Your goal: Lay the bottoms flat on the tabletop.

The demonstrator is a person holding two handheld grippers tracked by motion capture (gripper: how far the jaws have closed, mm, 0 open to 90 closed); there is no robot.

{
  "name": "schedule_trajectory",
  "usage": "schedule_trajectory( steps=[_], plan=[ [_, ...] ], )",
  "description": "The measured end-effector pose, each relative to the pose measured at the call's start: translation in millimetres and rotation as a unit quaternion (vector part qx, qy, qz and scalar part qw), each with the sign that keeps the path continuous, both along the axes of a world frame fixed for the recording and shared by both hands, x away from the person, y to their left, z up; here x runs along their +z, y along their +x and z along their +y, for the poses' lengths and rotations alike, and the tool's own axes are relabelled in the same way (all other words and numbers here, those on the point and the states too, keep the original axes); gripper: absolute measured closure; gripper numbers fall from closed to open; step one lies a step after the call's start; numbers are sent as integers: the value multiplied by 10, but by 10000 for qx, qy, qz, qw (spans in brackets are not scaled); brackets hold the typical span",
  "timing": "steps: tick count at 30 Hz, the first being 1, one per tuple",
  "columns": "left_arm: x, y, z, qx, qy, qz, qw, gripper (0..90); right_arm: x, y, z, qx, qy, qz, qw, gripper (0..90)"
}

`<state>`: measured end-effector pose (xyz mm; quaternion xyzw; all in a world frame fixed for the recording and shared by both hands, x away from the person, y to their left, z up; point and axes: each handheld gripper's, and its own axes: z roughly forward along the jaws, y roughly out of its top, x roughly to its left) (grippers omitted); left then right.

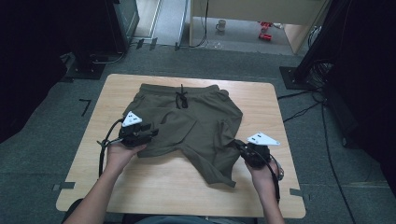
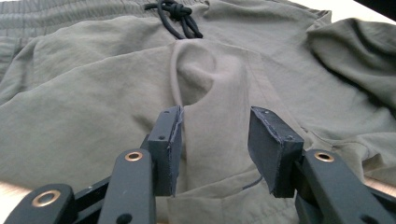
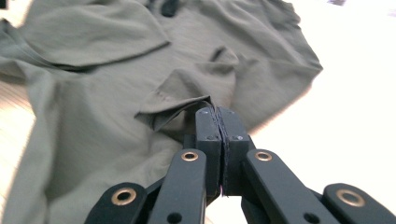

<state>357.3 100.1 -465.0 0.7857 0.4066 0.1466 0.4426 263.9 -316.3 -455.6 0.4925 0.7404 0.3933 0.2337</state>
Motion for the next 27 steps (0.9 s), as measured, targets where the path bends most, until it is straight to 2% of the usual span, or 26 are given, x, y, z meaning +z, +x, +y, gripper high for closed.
schedule_trajectory(
  steps=[6,10,13,15,17,19,20,22,25,27],
  plan=[
    [-4,21,-54,-73,15,25,10000,543,-154,-168,-210,-296,-25,245,9993,879],
    [-14,29,-86,-116,41,44,9999,543,-208,-275,-279,-387,-53,285,9988,873],
    [-22,39,-95,-142,39,58,9999,543,-237,-335,-331,-420,-103,409,9982,864],
    [-23,54,-109,-152,7,88,9998,545,-278,-387,-368,-427,-89,376,9983,862],
    [-13,78,-136,-172,57,81,9998,545,-329,-394,-413,-491,-115,428,9978,854],
    [-10,111,-160,-185,9,33,9998,545,-374,-384,-454,-519,-112,468,9975,856],
    [-1,144,-181,-201,91,85,9997,545,-386,-391,-462,-551,-154,498,9971,859],
    [7,172,-206,-232,93,71,9997,541,-398,-417,-480,-642,-234,536,9962,860],
    [26,219,-267,-334,135,64,9993,534,-401,-442,-526,-697,-72,474,9964,799],
    [41,253,-316,-377,180,41,9991,520,-372,-438,-527,-619,-8,261,9977,759]
  ],
)
